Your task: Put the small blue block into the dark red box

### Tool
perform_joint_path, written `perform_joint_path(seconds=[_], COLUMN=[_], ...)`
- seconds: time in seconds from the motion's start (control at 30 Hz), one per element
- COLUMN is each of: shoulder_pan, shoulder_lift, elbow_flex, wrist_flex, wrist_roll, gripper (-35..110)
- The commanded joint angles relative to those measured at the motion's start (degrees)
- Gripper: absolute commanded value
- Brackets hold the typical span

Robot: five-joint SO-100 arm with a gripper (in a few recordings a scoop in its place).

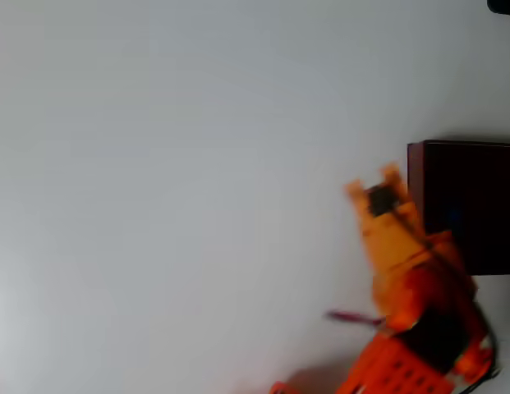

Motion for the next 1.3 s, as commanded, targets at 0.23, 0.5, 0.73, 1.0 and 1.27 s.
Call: perform_joint_path(seconds=[0.23, 0.5, 0.73, 1.0, 1.27], shoulder_pan=[-30.85, -48.52, -53.35, -53.96, -54.67], shoulder_lift=[60.47, 73.92, 73.83, 73.83, 73.83], elbow_flex=[34.72, 46.23, 52.65, 55.99, 55.81], wrist_flex=[3.08, 7.73, 4.57, 3.87, 4.39], wrist_roll=[-4.39, -14.50, -29.27, -29.00, -28.39], gripper=[11, 0, 0, 0, 0])
